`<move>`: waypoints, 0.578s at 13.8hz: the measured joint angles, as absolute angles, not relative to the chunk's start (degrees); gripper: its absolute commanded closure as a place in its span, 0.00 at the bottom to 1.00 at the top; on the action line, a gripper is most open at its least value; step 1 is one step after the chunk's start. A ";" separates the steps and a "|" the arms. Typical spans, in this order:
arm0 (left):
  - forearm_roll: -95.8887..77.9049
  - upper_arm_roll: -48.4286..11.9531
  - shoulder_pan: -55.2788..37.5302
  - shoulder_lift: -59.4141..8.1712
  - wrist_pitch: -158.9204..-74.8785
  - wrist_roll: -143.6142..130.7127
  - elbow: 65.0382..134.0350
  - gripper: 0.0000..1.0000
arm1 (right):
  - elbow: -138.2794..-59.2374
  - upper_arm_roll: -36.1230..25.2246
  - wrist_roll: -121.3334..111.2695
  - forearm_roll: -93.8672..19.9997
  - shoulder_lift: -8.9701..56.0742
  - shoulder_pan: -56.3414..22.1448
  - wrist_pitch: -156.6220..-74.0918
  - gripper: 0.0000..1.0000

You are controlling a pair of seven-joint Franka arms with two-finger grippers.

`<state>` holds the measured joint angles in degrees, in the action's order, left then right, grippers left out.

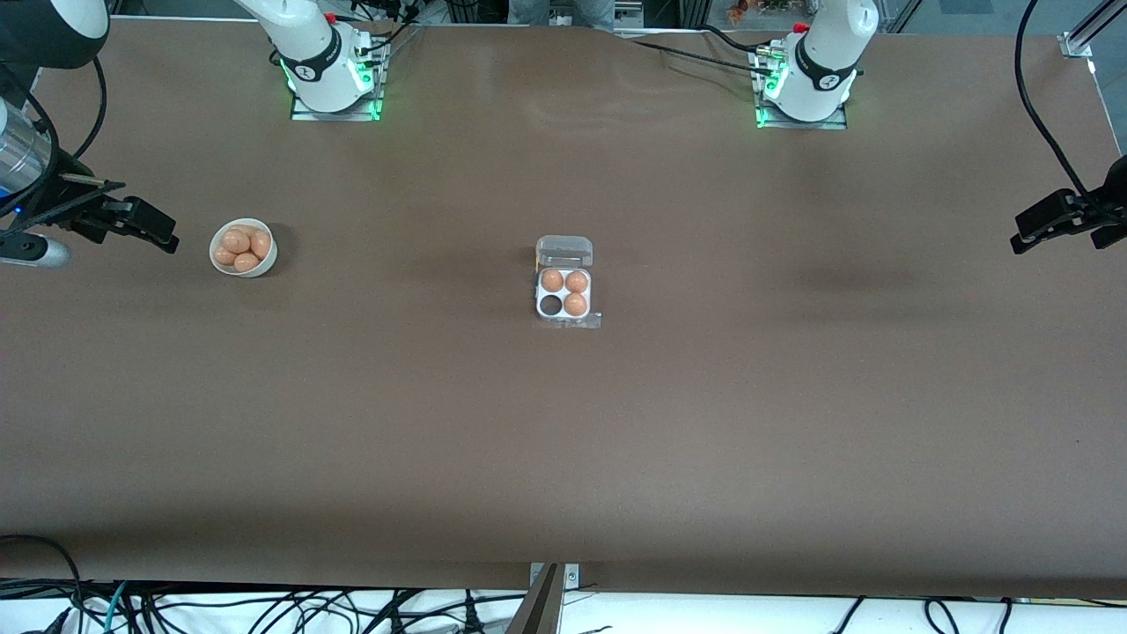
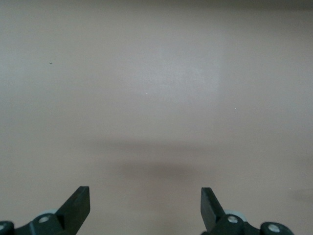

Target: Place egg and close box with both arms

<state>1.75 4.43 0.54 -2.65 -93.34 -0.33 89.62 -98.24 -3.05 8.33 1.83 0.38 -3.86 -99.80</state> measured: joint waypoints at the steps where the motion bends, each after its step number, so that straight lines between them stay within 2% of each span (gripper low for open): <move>1: 1.75 4.39 0.54 -2.71 -93.34 -0.33 89.62 0.00 | -98.24 -3.04 8.33 1.83 0.38 -3.86 -99.80 0.00; 8: 1.75 4.41 0.55 -3.55 -93.34 -0.33 89.62 0.00 | -98.24 -3.04 8.33 1.83 0.38 -3.86 -99.78 0.00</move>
